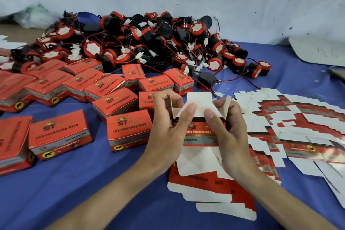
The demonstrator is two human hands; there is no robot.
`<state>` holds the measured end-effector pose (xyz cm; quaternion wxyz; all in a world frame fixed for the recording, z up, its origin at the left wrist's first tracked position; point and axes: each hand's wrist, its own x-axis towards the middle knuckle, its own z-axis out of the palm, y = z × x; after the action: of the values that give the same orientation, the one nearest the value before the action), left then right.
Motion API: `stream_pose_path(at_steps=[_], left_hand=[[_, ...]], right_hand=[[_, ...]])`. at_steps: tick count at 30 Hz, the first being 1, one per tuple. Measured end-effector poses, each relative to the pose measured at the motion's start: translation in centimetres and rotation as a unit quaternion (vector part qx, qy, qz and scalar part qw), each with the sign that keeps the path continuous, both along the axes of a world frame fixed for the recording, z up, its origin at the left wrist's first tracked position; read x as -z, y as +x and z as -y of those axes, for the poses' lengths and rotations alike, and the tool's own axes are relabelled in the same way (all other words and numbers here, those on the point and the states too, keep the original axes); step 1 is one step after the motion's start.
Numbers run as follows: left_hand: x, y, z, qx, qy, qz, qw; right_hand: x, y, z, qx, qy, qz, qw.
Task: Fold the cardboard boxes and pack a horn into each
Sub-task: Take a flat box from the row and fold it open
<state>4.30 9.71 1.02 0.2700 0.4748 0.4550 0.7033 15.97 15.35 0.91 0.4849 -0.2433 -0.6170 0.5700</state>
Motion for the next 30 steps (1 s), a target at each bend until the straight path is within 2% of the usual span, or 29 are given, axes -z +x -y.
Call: stream_pose_path(at_steps=[3, 7, 10, 17, 20, 25, 30], left_hand=[[0.0, -0.1, -0.2, 0.029, -0.019, -0.002, 0.999], [-0.2, -0.2, -0.2, 0.070, -0.053, -0.004, 0.996], [-0.3, -0.2, 0.0, 0.093, -0.054, -0.011, 0.994], [0.1, 0.3, 0.2, -0.046, -0.006, -0.093, 0.995], [0.1, 0.3, 0.2, -0.059, 0.014, -0.077, 0.995], [0.6, 0.6, 0.1, -0.102, 0.029, -0.153, 0.983], [0.7, 0.6, 0.1, -0.114, 0.047, -0.160, 0.979]], right_hand=[[0.0, 0.0, -0.1, -0.002, 0.001, -0.008, 1.000], [-0.2, -0.3, 0.0, 0.000, 0.063, 0.015, 0.998], [0.0, -0.5, 0.1, 0.011, 0.052, 0.026, 0.998], [-0.3, -0.3, 0.3, 0.015, 0.082, 0.032, 0.996], [0.0, -0.2, 0.2, 0.044, 0.112, 0.044, 0.992], [0.4, -0.2, -0.1, 0.049, 0.123, 0.026, 0.991], [0.7, -0.5, 0.1, 0.064, 0.123, 0.039, 0.990]])
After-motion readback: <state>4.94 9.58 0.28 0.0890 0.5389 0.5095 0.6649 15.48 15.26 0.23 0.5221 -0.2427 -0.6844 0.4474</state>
